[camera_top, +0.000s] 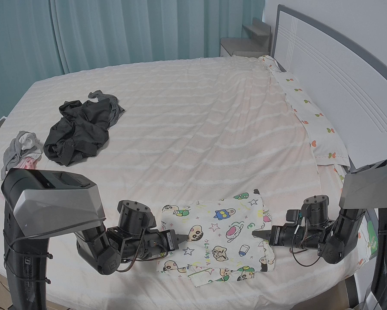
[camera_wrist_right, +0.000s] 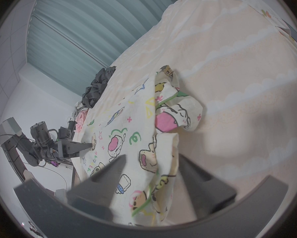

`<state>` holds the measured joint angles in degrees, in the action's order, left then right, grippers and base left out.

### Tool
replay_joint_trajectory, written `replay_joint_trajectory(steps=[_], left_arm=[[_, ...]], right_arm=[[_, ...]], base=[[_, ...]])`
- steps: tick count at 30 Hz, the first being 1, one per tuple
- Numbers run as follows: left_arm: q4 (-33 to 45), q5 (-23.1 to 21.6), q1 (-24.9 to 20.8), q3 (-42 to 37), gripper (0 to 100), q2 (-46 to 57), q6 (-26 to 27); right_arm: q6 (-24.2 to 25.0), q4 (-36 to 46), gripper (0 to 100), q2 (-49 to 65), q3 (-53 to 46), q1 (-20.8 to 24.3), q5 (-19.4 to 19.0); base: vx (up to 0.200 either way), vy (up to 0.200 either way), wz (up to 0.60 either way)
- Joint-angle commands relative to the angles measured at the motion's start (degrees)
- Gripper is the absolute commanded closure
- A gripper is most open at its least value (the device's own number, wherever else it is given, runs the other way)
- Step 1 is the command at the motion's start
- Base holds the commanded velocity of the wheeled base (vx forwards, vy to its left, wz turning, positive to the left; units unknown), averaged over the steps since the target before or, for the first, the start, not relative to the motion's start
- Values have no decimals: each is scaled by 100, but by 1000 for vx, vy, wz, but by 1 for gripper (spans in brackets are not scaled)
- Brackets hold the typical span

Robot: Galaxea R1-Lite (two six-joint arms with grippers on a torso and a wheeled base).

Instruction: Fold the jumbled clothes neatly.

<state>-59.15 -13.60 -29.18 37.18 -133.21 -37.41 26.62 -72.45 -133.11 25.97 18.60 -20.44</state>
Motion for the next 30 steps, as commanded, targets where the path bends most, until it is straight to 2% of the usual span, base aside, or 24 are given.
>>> replay_joint_trajectory(steps=[1,25,30], left_arm=[[-35,7,-8,-53,100,23,-3],[132,51,9,-79,100,392,15],[149,51,62,-88,100,410,94]], right_arm=[[1,-6,100,39,5,21,-3],[9,3,100,83,-4,21,-3],[9,-6,100,75,5,29,-3]], base=[[0,0,0],[0,0,0],[-200,200,0]])
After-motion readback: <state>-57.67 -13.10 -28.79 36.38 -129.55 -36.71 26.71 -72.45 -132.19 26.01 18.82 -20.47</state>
